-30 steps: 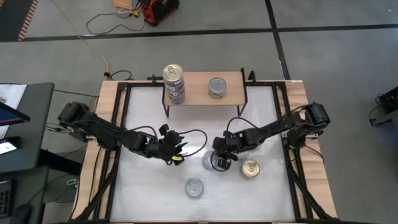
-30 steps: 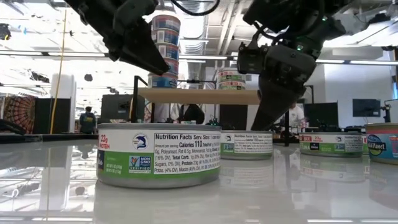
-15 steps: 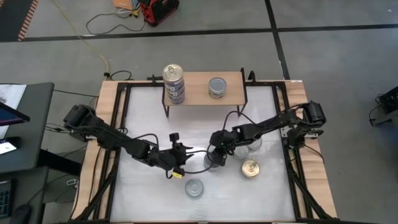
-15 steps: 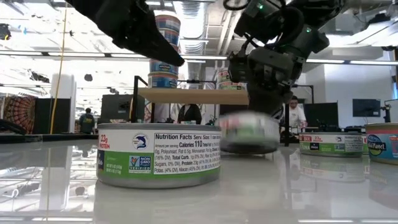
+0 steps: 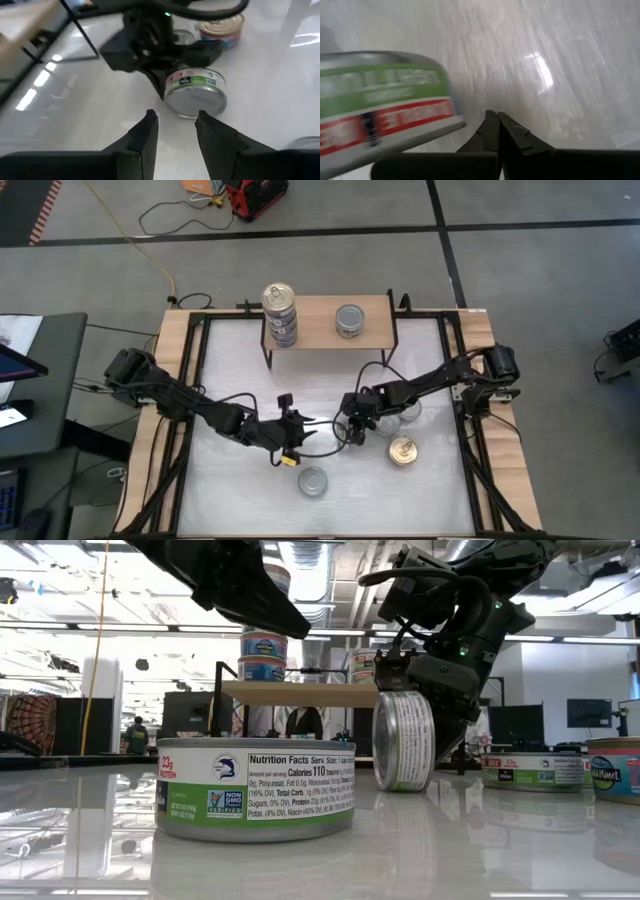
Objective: Stack canned seafood by type on shelf
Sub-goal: Stack the green tuna can on top of the other green tuna cans on the shelf
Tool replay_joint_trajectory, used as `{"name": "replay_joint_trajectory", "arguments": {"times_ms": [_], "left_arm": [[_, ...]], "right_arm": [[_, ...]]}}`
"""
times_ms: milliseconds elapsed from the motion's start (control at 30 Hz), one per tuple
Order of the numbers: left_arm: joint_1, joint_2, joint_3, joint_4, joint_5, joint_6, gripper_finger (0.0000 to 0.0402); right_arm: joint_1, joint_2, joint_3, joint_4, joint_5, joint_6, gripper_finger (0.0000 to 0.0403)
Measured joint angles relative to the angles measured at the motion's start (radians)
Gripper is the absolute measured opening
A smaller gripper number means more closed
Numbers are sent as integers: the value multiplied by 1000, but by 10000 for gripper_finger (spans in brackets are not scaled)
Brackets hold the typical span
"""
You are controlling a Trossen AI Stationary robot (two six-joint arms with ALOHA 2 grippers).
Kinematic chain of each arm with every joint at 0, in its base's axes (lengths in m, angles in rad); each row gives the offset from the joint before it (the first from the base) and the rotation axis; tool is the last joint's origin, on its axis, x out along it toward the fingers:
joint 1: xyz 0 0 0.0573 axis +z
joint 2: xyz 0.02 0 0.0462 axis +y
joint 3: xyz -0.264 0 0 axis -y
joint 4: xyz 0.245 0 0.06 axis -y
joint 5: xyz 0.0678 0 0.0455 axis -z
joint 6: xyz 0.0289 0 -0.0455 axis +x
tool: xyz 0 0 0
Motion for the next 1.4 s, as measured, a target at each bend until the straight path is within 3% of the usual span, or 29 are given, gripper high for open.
{"name": "replay_joint_trajectory", "arguments": {"times_ms": [167, 300, 500, 633, 733, 833, 933, 1033, 1233, 1400], "left_arm": [[9, 0, 0, 2, 15, -43, 128], [9, -7, 0, 6, -3, -55, 128], [13, -6, 0, 8, 33, -70, 128], [13, -6, 0, -12, -39, -91, 128], [1, -6, -5, -28, -150, -46, 128], [-8, -9, -56, 52, -173, 34, 128], [2, -18, -134, 217, -71, 91, 128], [21, -23, -211, 379, 84, 143, 128], [63, -115, -329, 596, 319, 189, 128], [80, -227, -422, 659, 449, 219, 128]], "right_arm": [[-9, -24, -1, -31, 8, -15, 25], [-22, -115, 0, -83, 88, -62, 33], [21, -245, 0, -139, 125, -266, 62], [97, -311, 1, -131, 121, -400, 110], [152, -340, 13, -148, 117, -393, 169], [198, -336, 60, -208, 117, -309, 238], [227, -295, 130, -251, 137, -192, 294], [235, -228, 220, -345, 178, -77, 324], [194, -102, 423, -593, 199, 164, 325], [167, -25, 537, -624, 199, 308, 322]]}}
